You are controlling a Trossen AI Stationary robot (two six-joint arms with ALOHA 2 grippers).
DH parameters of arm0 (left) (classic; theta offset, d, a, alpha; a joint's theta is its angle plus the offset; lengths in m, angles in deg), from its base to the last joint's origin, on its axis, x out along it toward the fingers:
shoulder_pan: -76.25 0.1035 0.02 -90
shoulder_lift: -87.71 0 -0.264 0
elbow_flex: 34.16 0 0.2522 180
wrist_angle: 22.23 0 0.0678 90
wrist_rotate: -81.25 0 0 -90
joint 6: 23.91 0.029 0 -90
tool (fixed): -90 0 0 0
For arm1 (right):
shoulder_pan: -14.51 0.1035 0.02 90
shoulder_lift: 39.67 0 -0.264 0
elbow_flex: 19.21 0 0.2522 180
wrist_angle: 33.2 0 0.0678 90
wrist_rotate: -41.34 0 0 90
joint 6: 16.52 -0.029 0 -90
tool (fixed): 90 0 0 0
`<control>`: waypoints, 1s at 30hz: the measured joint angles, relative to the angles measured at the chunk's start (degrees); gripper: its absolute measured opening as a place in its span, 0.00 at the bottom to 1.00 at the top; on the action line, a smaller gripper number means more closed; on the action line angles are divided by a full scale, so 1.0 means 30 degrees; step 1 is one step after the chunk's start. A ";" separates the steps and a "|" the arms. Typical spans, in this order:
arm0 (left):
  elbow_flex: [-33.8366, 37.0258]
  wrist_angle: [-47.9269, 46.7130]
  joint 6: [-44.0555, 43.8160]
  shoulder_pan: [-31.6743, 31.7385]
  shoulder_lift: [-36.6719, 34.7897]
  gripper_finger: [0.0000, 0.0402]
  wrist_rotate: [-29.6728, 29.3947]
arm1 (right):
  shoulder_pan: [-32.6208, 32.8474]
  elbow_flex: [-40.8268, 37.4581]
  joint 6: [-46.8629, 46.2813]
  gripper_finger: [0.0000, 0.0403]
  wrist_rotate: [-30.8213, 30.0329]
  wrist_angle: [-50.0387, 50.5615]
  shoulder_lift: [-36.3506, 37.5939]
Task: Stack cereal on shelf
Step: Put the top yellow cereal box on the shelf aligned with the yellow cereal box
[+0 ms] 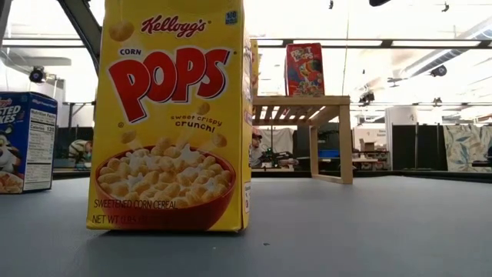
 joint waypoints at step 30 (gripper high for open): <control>-0.0350 0.1957 0.1148 0.0376 0.2608 0.47 0.0188 | -0.0007 -0.0017 -0.0048 0.60 0.0015 -0.0713 -0.0669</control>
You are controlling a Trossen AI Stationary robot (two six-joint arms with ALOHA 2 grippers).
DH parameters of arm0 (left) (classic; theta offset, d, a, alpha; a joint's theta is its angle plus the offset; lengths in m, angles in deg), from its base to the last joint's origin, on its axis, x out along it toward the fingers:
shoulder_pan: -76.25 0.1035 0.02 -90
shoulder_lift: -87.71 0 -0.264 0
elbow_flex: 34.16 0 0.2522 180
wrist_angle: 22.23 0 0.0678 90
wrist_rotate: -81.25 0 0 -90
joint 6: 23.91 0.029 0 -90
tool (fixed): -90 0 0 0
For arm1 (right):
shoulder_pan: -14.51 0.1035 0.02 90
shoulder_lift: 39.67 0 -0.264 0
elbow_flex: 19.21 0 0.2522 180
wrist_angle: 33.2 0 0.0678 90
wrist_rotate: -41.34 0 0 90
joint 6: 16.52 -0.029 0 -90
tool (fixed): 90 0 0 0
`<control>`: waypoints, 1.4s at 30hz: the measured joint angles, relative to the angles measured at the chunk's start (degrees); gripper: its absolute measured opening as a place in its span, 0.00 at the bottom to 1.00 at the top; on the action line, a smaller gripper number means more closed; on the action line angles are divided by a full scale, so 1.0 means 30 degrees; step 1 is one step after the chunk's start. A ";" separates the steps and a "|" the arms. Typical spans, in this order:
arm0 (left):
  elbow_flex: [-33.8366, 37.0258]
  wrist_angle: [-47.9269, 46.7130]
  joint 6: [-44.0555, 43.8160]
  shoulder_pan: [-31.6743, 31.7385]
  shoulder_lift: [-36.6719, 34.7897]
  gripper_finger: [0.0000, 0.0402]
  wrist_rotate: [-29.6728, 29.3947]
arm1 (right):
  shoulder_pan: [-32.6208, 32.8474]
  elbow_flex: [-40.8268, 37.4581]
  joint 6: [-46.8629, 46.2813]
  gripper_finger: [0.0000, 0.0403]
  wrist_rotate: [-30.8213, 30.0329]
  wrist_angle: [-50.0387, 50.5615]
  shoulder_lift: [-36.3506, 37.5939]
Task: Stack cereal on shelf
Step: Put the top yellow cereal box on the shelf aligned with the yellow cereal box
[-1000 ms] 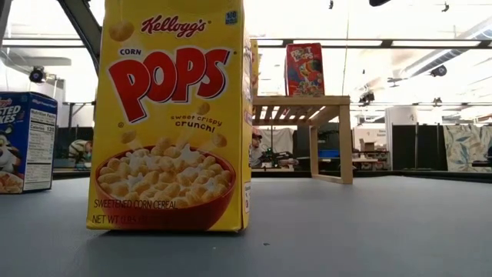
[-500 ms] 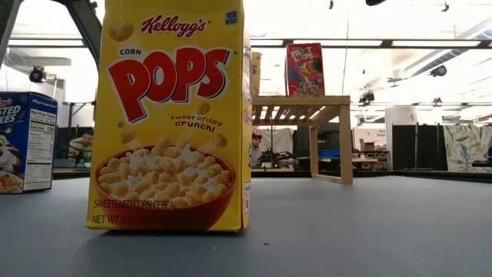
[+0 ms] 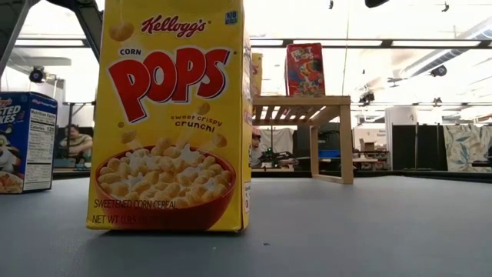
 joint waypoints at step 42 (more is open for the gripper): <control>0.0160 -1.4859 0.2926 0.1032 -1.0887 0.63 -0.0539 | 0.0000 0.0000 -0.0381 0.58 0.0031 -0.0107 -0.0908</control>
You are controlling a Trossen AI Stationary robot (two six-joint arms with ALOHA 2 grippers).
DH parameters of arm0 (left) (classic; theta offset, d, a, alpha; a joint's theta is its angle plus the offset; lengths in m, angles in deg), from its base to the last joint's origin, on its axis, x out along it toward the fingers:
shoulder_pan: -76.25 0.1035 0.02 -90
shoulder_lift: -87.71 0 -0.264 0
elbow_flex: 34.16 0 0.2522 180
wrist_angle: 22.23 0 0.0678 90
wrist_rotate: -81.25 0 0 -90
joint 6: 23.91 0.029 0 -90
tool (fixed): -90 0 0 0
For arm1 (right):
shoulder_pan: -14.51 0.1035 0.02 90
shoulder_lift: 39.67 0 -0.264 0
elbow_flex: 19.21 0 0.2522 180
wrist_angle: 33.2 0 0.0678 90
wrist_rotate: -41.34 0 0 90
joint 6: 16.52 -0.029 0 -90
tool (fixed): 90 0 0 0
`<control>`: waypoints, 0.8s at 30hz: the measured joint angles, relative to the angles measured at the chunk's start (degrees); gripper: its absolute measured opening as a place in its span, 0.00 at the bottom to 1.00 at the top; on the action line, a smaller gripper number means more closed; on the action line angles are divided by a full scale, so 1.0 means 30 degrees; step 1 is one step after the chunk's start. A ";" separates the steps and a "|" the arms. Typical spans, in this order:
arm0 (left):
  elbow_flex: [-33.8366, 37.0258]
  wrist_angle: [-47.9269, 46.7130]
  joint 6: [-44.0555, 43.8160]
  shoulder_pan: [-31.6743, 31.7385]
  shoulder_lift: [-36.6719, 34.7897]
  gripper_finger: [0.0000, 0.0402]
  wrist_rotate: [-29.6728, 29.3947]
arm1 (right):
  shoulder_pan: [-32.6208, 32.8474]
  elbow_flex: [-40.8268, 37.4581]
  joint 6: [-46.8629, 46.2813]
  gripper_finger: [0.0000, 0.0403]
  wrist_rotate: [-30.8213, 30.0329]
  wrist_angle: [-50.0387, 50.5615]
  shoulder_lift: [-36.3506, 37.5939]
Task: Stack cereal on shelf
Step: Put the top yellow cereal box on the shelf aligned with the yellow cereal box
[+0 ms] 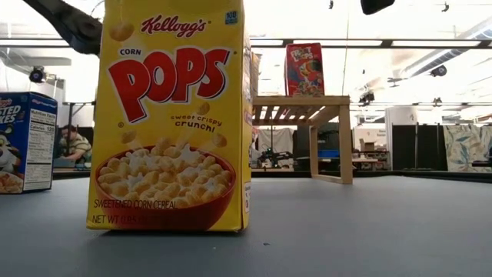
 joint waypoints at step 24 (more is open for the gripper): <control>0.0016 -0.7133 0.1687 -0.7818 -0.4783 0.63 -1.1839 | -0.0058 0.0000 0.0912 0.59 -0.1545 -0.2267 -0.0119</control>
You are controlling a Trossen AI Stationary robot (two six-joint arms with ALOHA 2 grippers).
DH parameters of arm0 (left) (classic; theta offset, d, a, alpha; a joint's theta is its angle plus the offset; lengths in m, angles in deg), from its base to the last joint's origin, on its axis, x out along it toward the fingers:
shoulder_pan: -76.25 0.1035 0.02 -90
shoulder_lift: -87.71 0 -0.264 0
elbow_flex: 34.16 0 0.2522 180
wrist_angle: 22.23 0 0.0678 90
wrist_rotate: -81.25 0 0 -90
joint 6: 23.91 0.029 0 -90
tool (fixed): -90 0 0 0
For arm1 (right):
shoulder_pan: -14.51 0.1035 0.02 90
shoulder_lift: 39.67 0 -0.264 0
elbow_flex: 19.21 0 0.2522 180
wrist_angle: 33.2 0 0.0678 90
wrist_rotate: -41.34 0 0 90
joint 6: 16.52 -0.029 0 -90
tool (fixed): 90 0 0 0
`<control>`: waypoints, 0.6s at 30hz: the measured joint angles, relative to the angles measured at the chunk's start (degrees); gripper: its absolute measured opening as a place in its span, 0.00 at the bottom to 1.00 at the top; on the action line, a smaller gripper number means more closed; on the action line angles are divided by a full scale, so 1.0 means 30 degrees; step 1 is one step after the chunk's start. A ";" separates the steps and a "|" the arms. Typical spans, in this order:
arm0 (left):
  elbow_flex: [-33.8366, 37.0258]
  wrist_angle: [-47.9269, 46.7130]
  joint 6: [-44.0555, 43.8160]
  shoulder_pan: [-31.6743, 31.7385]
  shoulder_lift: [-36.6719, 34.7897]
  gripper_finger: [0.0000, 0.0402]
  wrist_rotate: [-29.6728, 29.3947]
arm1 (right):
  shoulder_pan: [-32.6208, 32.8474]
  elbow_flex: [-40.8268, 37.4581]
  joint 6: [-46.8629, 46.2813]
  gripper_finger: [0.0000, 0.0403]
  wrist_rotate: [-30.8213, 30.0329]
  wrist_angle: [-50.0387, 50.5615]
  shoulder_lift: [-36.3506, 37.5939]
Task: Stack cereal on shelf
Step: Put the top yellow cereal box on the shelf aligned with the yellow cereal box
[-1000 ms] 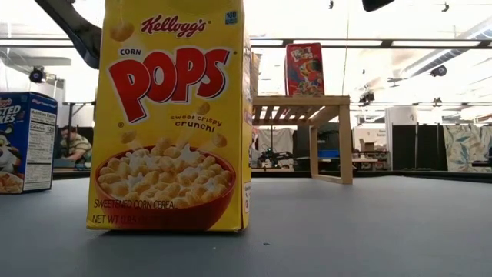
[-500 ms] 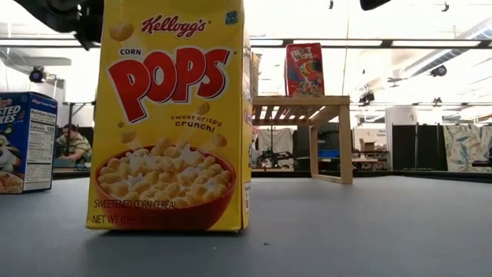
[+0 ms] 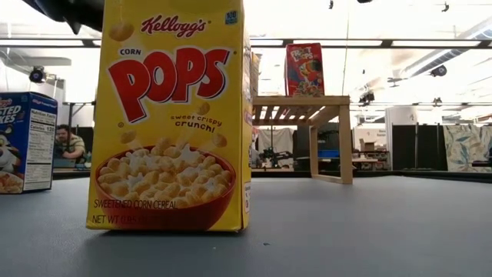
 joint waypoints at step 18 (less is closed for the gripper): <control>-0.0734 0.3486 -0.2163 0.2658 0.6466 0.54 -0.7109 | 0.0015 0.0000 0.0000 0.59 0.0015 -0.0130 0.0000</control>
